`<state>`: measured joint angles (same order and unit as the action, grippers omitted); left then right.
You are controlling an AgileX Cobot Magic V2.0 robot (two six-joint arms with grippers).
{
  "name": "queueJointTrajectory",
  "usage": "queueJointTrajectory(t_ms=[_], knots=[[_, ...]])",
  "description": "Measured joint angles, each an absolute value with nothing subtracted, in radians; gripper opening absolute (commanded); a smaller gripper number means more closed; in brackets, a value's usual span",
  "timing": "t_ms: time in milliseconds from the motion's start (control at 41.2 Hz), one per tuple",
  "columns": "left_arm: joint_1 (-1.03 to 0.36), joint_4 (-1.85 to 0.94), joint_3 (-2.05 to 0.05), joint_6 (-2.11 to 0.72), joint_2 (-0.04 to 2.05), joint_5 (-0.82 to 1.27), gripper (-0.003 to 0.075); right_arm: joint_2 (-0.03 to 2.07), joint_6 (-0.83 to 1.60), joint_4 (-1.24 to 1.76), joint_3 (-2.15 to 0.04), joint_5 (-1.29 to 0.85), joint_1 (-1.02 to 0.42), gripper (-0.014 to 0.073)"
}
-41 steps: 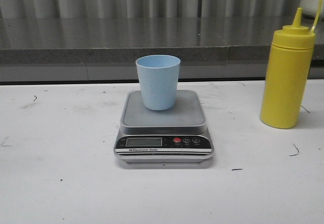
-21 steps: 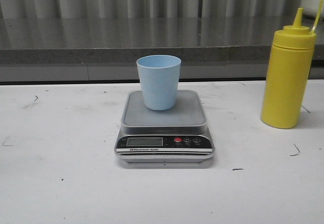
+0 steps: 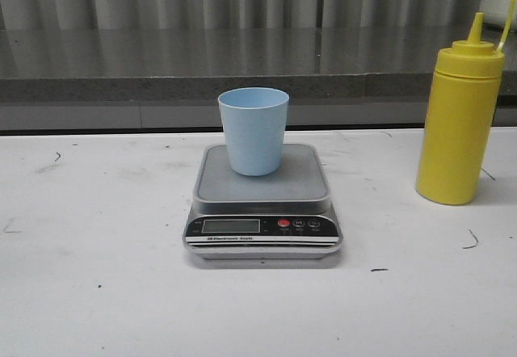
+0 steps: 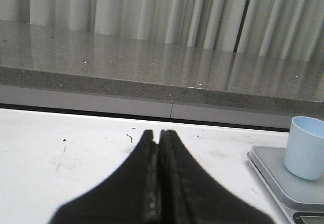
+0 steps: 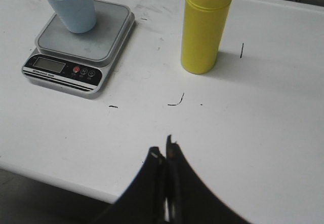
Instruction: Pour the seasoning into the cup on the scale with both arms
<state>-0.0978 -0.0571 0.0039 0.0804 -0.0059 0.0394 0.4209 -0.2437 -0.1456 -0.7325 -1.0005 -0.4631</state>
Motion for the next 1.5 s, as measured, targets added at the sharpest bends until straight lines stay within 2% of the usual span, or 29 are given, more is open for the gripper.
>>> queueJointTrajectory(t_ms=[97,291,485,727,970,1503], knots=[[-0.098,-0.057,0.004,0.080,-0.006,0.039,-0.0020,0.410,-0.244,-0.146,-0.733,-1.000,-0.458,-0.0068],[-0.098,-0.057,0.004,0.080,-0.006,0.039,-0.0020,0.331,-0.162,-0.102,-0.684,-0.928,-0.341,-0.0062],[-0.098,-0.057,0.004,0.080,-0.006,0.039,-0.0020,0.215,0.092,0.035,-0.509,-0.686,-0.195,-0.0068],[-0.098,-0.057,0.004,0.080,-0.006,0.039,-0.0020,0.068,0.126,0.049,-0.215,-0.353,-0.040,-0.0068],[-0.098,-0.057,0.004,0.080,-0.006,0.039,-0.0020,-0.009,0.124,0.064,0.006,-0.087,-0.017,-0.0068],[-0.098,-0.059,0.004,0.080,-0.006,0.039,-0.0020,-0.010,0.122,0.099,0.028,-0.075,-0.013,-0.0068]])
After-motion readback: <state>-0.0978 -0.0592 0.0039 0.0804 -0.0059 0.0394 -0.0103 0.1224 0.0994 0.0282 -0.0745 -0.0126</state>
